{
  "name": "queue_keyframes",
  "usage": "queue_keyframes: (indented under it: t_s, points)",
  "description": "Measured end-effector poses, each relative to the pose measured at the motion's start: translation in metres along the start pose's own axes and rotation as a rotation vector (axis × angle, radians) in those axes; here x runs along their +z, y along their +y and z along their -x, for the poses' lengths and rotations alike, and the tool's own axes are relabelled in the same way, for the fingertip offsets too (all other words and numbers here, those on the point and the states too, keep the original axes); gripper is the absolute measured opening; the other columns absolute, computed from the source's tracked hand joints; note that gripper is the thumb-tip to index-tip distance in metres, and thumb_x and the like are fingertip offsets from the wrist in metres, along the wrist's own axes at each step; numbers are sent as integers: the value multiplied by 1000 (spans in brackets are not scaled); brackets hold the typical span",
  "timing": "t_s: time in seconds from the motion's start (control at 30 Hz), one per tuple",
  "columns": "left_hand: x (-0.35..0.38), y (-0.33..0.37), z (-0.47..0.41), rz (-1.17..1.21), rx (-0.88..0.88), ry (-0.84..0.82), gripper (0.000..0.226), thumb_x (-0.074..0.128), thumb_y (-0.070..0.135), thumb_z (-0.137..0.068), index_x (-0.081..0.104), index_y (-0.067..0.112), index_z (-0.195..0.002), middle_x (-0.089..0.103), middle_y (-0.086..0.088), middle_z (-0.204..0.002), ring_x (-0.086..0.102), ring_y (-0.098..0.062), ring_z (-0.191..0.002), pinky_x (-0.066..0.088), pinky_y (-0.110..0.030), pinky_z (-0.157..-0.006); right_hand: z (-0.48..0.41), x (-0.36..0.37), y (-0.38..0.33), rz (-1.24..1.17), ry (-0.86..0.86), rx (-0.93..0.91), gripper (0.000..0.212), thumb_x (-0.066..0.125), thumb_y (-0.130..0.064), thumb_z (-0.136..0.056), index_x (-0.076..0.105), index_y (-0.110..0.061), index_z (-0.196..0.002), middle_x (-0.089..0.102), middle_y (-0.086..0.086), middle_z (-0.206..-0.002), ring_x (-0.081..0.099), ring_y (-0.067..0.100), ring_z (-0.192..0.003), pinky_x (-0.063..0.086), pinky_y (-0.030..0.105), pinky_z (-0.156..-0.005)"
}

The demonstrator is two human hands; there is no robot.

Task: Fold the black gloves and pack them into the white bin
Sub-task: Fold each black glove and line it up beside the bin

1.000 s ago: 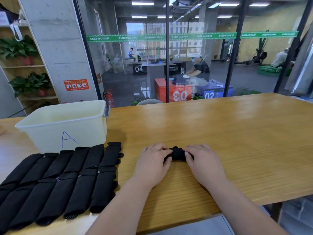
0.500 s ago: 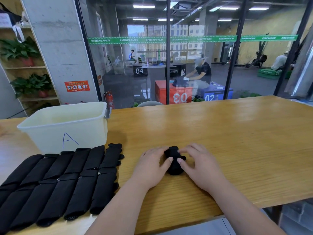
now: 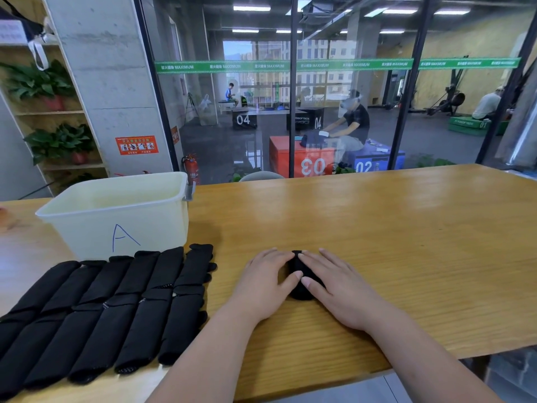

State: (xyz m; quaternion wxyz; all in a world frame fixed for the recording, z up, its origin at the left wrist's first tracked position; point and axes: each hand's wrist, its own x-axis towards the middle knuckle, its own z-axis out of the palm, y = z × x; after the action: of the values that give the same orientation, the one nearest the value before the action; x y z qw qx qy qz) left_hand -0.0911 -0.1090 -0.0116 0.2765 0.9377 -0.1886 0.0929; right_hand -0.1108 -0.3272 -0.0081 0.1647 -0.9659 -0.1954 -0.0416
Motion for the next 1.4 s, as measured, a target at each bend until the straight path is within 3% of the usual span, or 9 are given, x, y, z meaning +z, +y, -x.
queue_keyframes:
  t_s: [0.17, 0.37, 0.5, 0.7, 1.0, 1.4]
  points:
    - [-7, 11, 5, -71, 7, 100, 48, 45, 49, -110, 50, 31, -155, 48, 13, -159, 32, -10, -153, 25, -38, -128, 2, -2, 5, -206, 152, 4, 64, 19, -72, -101, 27, -52, -161, 16, -31, -169, 6, -2, -158, 16, 35, -130]
    - [-10, 26, 7, -284, 62, 108, 45, 40, 39, -112, 49, 26, -155, 49, 9, -158, 40, -15, -148, 27, -36, -126, 6, -4, 0, -139, 160, 19, 53, 37, -60, -107, 39, -46, -158, 29, -22, -167, 20, 3, -155, 24, 32, -127]
    - [-18, 31, 24, -246, 47, 62, 48, 39, 42, -112, 45, 28, -157, 45, 9, -162, 36, -14, -150, 23, -36, -127, 7, -3, 1, -118, 134, 35, 54, 40, -59, -107, 37, -46, -159, 33, -20, -166, 28, 6, -153, 28, 31, -124]
    - [-34, 23, 55, -311, 27, 11, 51, 40, 43, -112, 41, 28, -161, 40, 8, -165, 33, -16, -152, 20, -37, -130, 3, -2, -5, 11, 68, -4, 56, 28, -63, -108, 31, -46, -161, 31, -19, -168, 28, 12, -155, 29, 38, -125]
    - [-82, -16, 76, -336, -63, 131, 46, 40, 40, -111, 52, 28, -154, 47, 9, -160, 39, -12, -149, 16, -34, -130, -23, 18, -64, -17, -3, -84, 57, 34, -59, -108, 31, -42, -162, 31, -13, -169, 25, 17, -156, 22, 39, -128]
    - [-120, -67, 109, -402, -237, 8, 57, 37, 53, -111, 36, 31, -164, 26, 12, -173, 11, -12, -162, 7, -41, -133, -58, 32, -133, -2, -67, -129, 58, 34, -58, -109, 26, -42, -164, 29, -12, -170, 26, 20, -156, 28, 43, -126]
